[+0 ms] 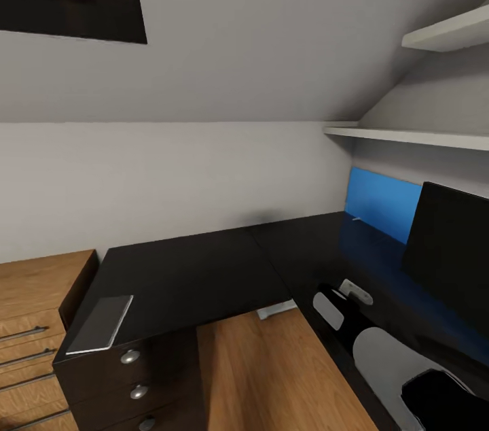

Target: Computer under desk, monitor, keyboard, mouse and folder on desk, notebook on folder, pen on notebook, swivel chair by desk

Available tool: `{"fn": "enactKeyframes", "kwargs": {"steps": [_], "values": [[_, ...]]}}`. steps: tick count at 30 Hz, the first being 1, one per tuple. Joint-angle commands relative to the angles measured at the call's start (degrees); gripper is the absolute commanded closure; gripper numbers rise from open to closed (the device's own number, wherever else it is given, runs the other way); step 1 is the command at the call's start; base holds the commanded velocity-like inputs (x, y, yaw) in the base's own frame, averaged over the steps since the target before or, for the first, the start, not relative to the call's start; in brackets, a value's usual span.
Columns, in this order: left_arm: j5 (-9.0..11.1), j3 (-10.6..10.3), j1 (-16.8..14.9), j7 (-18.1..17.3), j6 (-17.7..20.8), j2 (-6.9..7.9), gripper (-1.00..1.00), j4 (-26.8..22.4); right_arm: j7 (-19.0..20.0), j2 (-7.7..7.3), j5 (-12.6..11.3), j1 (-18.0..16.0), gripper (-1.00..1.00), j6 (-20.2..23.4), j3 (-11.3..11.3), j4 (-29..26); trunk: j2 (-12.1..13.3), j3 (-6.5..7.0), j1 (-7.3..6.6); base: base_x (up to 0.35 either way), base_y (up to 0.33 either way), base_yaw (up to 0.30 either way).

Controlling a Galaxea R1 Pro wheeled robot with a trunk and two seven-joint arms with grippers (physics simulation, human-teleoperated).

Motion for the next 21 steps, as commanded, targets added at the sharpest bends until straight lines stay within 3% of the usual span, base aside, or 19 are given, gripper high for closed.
{"fn": "enactKeyframes", "kwargs": {"steps": [1, 7, 8, 9, 21], "values": [[0.58, -0.42, 0.01, 0.52, -0.19, 0.10, -1.00, -0.11, -0.23, -0.05, -0.79, -0.04, 1.00, -0.91, -0.56, 0.01, -0.03, -0.05, 0.01, 0.013, -0.006, 0.000], [0.82, -0.33, 0.01, 0.67, -0.20, 0.09, -1.00, -0.29, -0.23, -0.05, -0.85, -0.04, 1.00, -2.11, -3.58, 0.10, -0.03, -0.05, 0.01, 0.004, -0.002, 0.000], [0.85, -0.35, 0.01, 0.69, -0.20, 0.07, -1.00, -0.40, -0.23, -0.05, -0.86, -0.04, 1.00, -3.70, -6.01, 0.16, -0.03, -0.05, 0.01, 0.000, 0.000, 0.000], [0.85, -0.36, 0.01, 0.67, -0.20, 0.06, -1.00, -0.42, -0.23, -0.05, -0.86, -0.04, 1.00, -4.02, -6.67, 0.18, -0.03, -0.05, 0.01, 0.000, 0.000, 0.000], [0.86, -0.39, 0.01, 0.64, -0.20, 0.04, -1.00, -0.46, -0.58, -0.05, -0.85, -0.04, 1.00, -7.64, -9.86, 1.32, -4.45, -2.03, 2.42, 0.000, 0.000, 0.000]]}}
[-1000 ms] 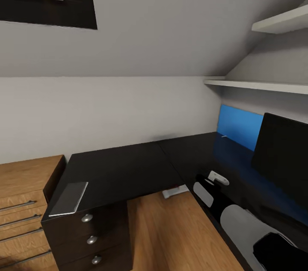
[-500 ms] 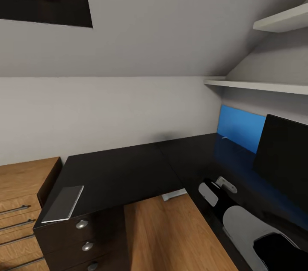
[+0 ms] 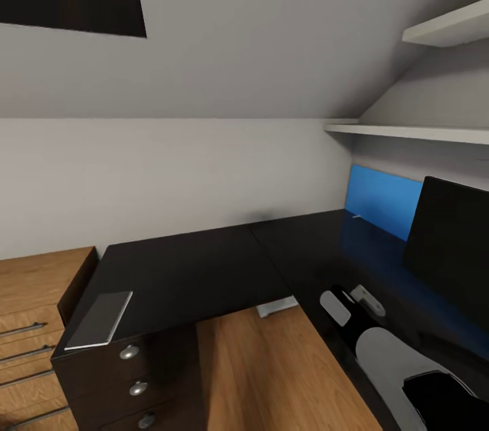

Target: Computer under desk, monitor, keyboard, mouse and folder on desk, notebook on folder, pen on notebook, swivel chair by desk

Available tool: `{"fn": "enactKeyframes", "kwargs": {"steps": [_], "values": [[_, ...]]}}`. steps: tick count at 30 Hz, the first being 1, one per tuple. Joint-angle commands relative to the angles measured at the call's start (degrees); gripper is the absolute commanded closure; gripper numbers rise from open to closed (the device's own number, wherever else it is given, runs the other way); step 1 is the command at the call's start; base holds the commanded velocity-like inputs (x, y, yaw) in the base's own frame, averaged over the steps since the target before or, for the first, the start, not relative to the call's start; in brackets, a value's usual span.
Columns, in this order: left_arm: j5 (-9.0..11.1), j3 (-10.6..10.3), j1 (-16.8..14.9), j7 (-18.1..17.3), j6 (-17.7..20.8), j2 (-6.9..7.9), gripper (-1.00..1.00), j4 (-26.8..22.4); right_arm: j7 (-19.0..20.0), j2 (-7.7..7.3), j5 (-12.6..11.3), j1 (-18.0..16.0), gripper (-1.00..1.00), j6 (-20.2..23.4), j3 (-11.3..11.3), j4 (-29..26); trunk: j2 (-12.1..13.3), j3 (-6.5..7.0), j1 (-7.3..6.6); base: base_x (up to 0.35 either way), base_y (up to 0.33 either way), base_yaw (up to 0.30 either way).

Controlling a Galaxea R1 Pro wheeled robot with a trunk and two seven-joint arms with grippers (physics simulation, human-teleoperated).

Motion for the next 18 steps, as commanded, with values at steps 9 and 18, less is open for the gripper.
{"fn": "enactKeyframes", "kwargs": {"steps": [9, 18], "values": [[0.47, -0.48, 0.01, 0.45, -0.20, 0.08, -1.00, -0.11, -2.34, -0.01, -0.74, -0.04, 1.00, -0.93, 0.18, -0.03, -3.66, -1.67, 1.99, 0.000, 0.000, 0.000], [0.47, -0.44, 0.01, 0.50, -0.20, 0.08, -1.00, -0.11, -2.51, 0.00, -0.69, -0.04, 1.00, -0.93, 0.17, -0.03, -4.46, -2.03, 2.42, 0.000, 0.000, 0.000]]}}
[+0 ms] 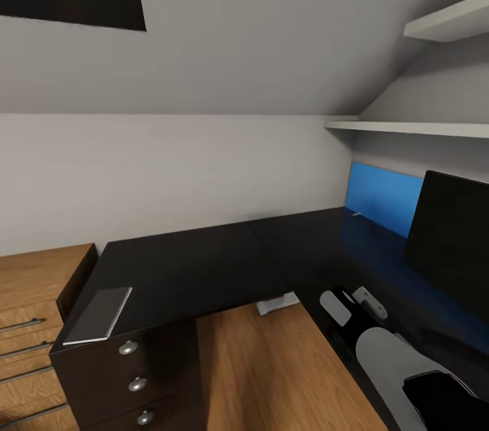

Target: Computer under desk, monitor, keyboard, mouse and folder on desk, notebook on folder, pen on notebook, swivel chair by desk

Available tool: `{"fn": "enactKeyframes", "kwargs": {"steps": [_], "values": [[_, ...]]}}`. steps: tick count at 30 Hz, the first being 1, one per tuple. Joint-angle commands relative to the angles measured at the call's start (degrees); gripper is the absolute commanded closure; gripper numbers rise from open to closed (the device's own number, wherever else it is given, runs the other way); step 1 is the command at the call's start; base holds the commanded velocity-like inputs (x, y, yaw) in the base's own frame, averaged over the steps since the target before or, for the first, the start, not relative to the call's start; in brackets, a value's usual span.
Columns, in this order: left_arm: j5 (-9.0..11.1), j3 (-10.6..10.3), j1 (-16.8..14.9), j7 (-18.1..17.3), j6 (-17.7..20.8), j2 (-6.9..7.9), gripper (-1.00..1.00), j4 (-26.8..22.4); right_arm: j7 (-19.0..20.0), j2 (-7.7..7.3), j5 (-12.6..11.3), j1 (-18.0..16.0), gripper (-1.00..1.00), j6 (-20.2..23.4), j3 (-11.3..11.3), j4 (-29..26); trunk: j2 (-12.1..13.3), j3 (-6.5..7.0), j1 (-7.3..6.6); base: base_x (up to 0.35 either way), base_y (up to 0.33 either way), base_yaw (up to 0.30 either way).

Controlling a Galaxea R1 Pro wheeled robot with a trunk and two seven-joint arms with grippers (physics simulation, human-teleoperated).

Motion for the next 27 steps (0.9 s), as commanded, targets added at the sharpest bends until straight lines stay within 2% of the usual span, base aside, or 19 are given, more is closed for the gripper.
{"fn": "enactKeyframes", "kwargs": {"steps": [1, 3, 11, 16, 21, 27], "values": [[0.47, -0.47, 0.01, 0.45, -0.20, 0.08, -1.00, -0.11, -0.22, -0.05, -0.75, -0.04, 1.00, -0.49, 0.48, -0.04, -0.45, -0.24, 0.23, 0.000, 0.000, 0.000], [0.47, -0.45, 0.01, 0.46, -0.20, 0.08, -1.00, -0.11, -0.22, -0.03, -0.75, -0.04, 1.00, -0.49, 0.48, -0.04, -1.25, -0.60, 0.67, 0.000, 0.000, 0.000], [0.47, -0.44, 0.01, 0.47, -0.20, 0.08, -1.00, -0.11, -0.50, -0.09, -0.75, -0.04, 1.00, -0.65, 0.47, -0.04, -1.25, -0.60, 0.67, 0.000, 0.000, 0.000], [0.47, -0.46, 0.01, 0.47, -0.20, 0.08, -1.00, -0.11, -5.26, -0.01, -0.75, -0.04, 1.00, -1.82, 0.40, -0.04, -1.25, -0.60, 0.67, 0.000, 0.000, 0.000], [0.47, -0.45, 0.01, 0.47, -0.20, 0.08, -1.00, -0.10, -12.17, 0.22, -0.80, -0.04, 1.00, -2.26, 0.38, -0.23, -1.25, -0.60, 0.67, 0.000, 0.000, 0.000], [0.47, -0.46, 0.01, 0.47, -0.20, 0.08, -1.00, -0.11, -13.77, 0.34, -0.80, -0.04, 1.00, -2.41, 0.44, -0.30, -1.25, -0.60, 0.67, 0.000, 0.000, 0.000]]}}
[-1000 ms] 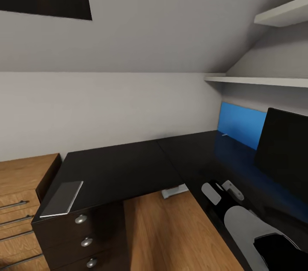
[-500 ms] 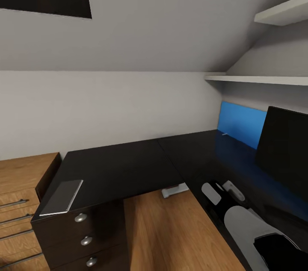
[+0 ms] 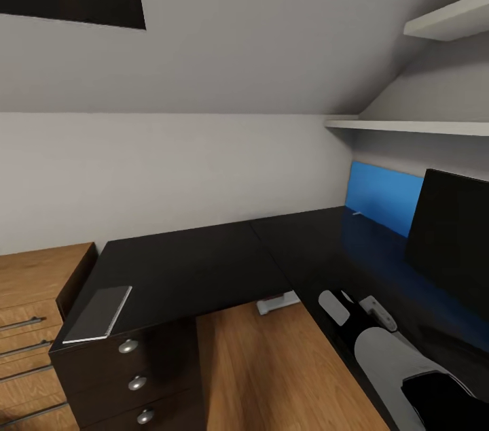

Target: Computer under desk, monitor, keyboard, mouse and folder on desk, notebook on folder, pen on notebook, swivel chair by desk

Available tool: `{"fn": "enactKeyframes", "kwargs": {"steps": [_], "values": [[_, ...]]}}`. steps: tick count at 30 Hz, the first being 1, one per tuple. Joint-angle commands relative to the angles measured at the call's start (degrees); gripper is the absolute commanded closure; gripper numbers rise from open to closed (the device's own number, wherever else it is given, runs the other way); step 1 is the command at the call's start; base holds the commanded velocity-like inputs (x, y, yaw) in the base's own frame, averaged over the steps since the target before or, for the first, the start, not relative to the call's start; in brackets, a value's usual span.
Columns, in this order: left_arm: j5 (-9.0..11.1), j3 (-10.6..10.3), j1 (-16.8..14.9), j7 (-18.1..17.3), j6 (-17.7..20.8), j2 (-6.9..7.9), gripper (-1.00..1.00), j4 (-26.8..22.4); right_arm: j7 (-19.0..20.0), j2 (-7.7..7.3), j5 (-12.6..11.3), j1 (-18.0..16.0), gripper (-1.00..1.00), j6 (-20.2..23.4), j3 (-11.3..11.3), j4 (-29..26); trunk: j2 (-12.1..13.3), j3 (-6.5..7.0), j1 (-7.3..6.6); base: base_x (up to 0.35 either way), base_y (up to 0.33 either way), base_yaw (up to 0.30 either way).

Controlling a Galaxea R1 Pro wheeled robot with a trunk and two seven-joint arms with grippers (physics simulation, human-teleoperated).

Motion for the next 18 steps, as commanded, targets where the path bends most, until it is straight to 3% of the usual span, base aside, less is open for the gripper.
{"fn": "enactKeyframes", "kwargs": {"steps": [1, 18], "values": [[0.48, -0.47, 0.02, 0.44, -0.20, 0.08, -1.00, -0.11, -0.22, -0.03, -0.57, -0.04, 1.00, -0.53, 0.41, -0.02, -0.03, -0.05, 0.00, 0.000, 0.000, 0.000], [0.48, -0.54, 0.02, 0.36, -0.20, 0.04, -1.00, -0.11, -0.17, -0.11, -0.53, -0.04, 1.00, -0.62, 0.52, -0.08, -0.03, -0.05, 0.00, 0.000, 0.000, 0.000]]}}
